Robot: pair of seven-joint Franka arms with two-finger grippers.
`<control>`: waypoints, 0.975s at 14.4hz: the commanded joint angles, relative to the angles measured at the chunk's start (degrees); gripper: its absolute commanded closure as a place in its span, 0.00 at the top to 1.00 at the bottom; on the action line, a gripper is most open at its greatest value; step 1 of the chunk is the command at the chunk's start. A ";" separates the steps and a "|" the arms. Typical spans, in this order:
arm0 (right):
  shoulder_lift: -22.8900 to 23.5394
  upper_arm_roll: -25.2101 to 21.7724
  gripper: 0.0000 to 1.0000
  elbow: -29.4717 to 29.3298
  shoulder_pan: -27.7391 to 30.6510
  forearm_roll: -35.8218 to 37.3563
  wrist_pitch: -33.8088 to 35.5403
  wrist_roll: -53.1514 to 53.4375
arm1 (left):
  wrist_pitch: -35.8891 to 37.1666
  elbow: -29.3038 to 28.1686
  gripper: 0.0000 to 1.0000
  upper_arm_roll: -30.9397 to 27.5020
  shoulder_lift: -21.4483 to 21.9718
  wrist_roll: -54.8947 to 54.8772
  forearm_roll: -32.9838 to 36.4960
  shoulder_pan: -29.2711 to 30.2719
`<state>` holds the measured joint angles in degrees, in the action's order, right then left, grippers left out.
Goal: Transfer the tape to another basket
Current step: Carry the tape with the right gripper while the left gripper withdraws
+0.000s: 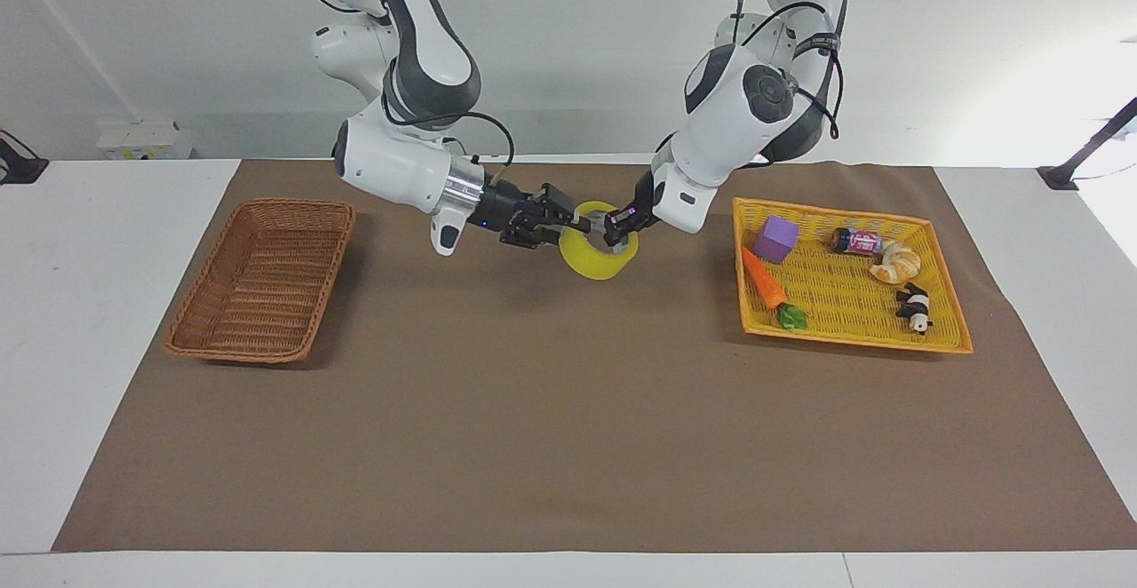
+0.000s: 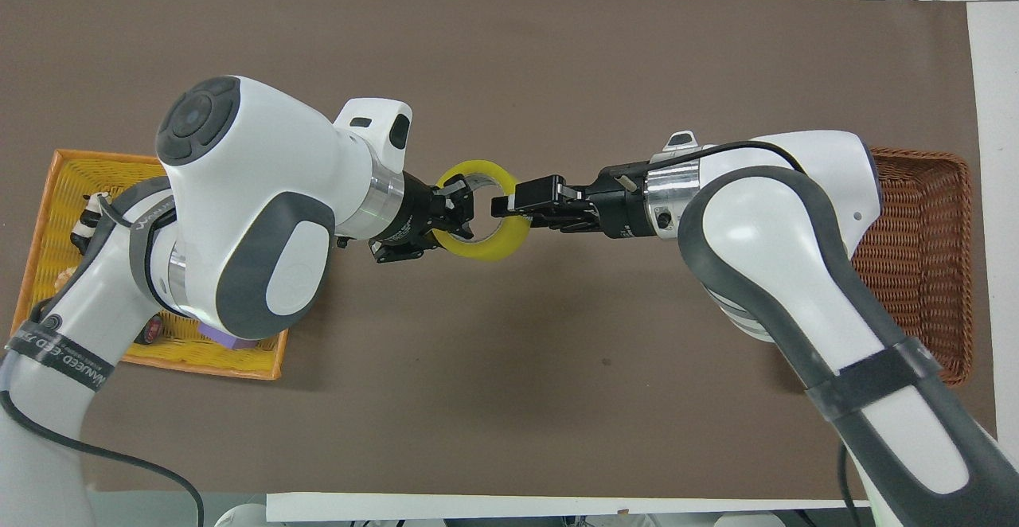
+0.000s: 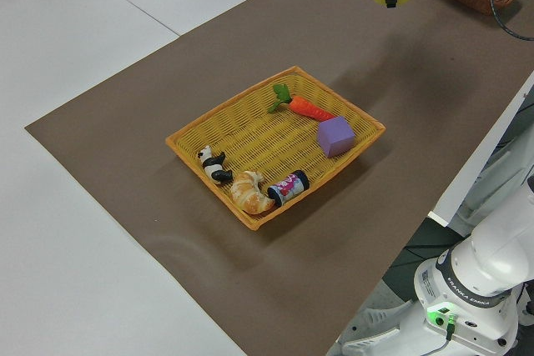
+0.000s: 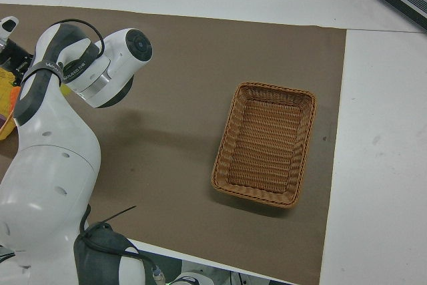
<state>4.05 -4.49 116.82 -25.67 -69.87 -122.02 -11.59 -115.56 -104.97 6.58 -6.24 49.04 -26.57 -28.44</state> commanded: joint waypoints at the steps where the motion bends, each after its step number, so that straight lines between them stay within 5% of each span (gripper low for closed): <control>1: -1.41 0.01 0.08 1.21 -0.08 -0.88 -0.06 -0.89 | 4.36 4.76 1.00 -1.31 2.18 0.62 -0.06 0.66; 5: -1.50 -0.34 0.08 1.04 2.02 0.17 3.08 -2.81 | 9.47 6.45 0.99 -6.91 4.57 -7.34 1.86 4.70; 8: -1.50 -0.34 0.09 -0.54 14.47 6.22 14.58 -9.05 | 11.85 5.48 0.99 -10.18 5.00 -17.89 11.95 7.24; 14: -0.71 -0.34 0.08 -4.05 39.08 20.01 29.18 -19.24 | 14.14 5.21 0.99 -10.36 5.01 -41.10 19.09 20.34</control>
<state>3.57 -5.84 114.12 5.95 -54.25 -96.72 -27.22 -102.43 -99.32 -4.14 -1.78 13.85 -10.07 -10.57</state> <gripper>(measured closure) 0.454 0.004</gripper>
